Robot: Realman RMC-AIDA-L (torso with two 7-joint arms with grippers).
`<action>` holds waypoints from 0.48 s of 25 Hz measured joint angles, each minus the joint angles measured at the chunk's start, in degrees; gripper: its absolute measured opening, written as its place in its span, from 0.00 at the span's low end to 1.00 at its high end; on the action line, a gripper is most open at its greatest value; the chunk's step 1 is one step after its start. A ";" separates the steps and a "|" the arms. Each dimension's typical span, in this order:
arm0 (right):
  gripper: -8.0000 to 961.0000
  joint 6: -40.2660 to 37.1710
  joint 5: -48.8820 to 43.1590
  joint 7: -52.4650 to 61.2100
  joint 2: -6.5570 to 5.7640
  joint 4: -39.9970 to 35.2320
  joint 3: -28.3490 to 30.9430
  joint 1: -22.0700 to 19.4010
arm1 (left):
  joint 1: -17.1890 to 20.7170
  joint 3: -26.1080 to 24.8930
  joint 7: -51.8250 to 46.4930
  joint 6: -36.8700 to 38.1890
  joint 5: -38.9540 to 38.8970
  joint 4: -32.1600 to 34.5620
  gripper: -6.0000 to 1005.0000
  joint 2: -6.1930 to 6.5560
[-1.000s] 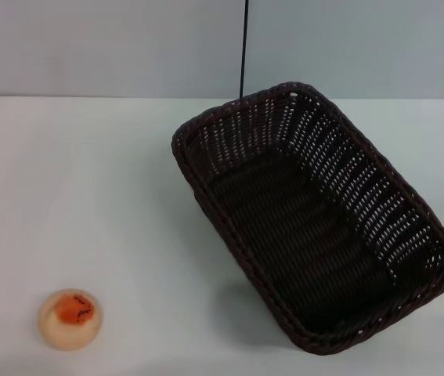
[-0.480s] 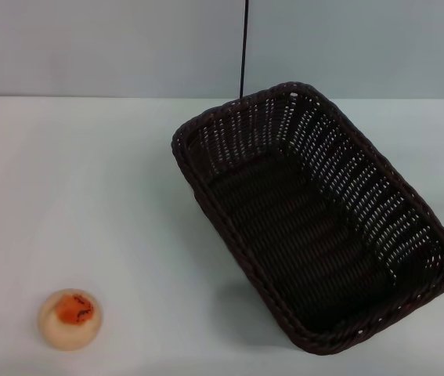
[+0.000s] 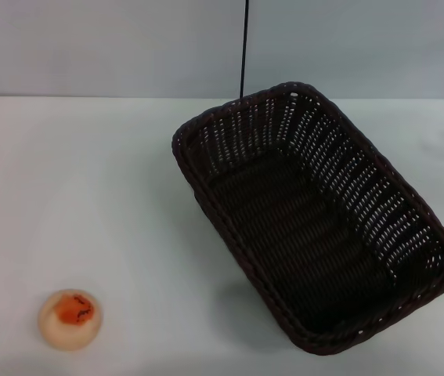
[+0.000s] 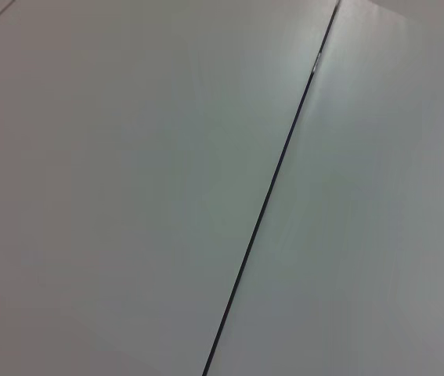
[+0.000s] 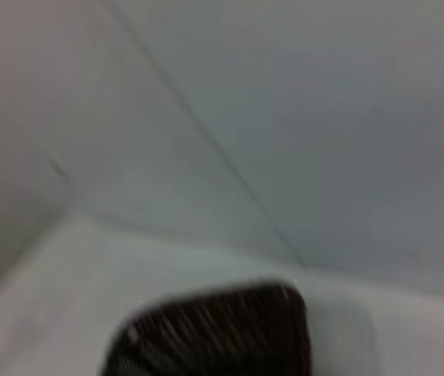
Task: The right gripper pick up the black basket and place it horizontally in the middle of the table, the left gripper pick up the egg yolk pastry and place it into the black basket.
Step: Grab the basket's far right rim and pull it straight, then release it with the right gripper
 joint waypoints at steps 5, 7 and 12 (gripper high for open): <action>0.61 -0.44 -8.91 0.50 -0.27 1.72 -8.16 4.94 | 0.00 0.22 0.11 0.00 0.01 -0.47 0.81 -0.14; 0.61 0.33 -10.91 0.98 -0.03 3.04 -11.91 5.94 | 0.04 0.27 0.11 -0.01 0.01 -0.68 0.81 -0.15; 0.60 4.33 -12.24 1.66 1.19 6.51 -19.58 6.76 | 0.15 0.28 0.12 -0.08 0.03 -0.71 0.81 -0.15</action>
